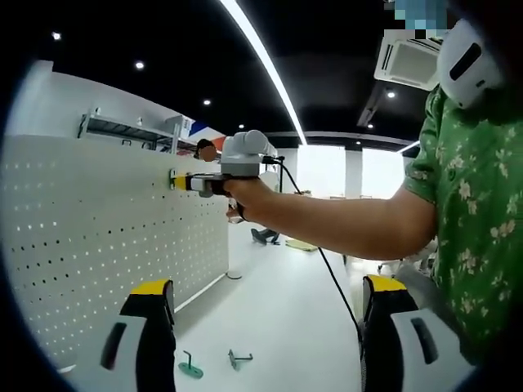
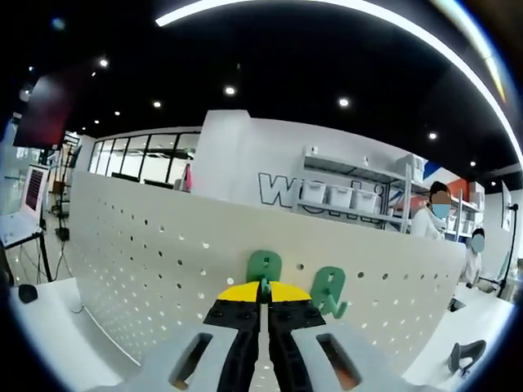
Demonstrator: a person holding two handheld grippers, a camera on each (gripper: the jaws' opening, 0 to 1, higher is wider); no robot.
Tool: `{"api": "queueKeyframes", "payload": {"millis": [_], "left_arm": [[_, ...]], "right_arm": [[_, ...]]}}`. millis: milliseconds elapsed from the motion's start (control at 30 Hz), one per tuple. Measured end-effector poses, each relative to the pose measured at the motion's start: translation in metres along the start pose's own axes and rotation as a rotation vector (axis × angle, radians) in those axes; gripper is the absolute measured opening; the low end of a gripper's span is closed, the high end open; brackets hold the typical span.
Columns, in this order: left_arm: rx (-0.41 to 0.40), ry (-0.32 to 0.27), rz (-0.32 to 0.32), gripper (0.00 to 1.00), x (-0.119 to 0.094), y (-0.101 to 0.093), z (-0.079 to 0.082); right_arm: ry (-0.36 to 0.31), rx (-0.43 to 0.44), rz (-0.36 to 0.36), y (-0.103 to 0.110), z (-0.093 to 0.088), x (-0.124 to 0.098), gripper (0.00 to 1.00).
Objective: Insert the hook assembly into the mounting plate slot until the hook locks in place.
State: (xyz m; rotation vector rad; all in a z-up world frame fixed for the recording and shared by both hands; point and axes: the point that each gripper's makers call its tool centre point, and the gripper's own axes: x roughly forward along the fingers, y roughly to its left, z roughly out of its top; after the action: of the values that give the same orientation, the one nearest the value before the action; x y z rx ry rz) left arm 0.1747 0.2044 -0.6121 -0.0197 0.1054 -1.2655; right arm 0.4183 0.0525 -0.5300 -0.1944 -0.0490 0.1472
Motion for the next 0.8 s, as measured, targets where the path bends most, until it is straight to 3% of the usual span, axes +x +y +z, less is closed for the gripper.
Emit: {"api": "queueKeyframes", "payload": {"millis": [300, 800], "left_arm": [[-0.005, 0.005, 0.003, 0.98, -0.0006, 0.0018, -0.0012], [-0.005, 0.01, 0.004, 0.96, -0.0009, 0.0017, -0.0022]], "right_arm": [[0.009, -0.02, 0.019, 0.0007, -0.001, 0.0001, 0.0], [0.002, 0.031, 0.023, 0.0025, -0.0008, -0.0004, 0.02]]}}
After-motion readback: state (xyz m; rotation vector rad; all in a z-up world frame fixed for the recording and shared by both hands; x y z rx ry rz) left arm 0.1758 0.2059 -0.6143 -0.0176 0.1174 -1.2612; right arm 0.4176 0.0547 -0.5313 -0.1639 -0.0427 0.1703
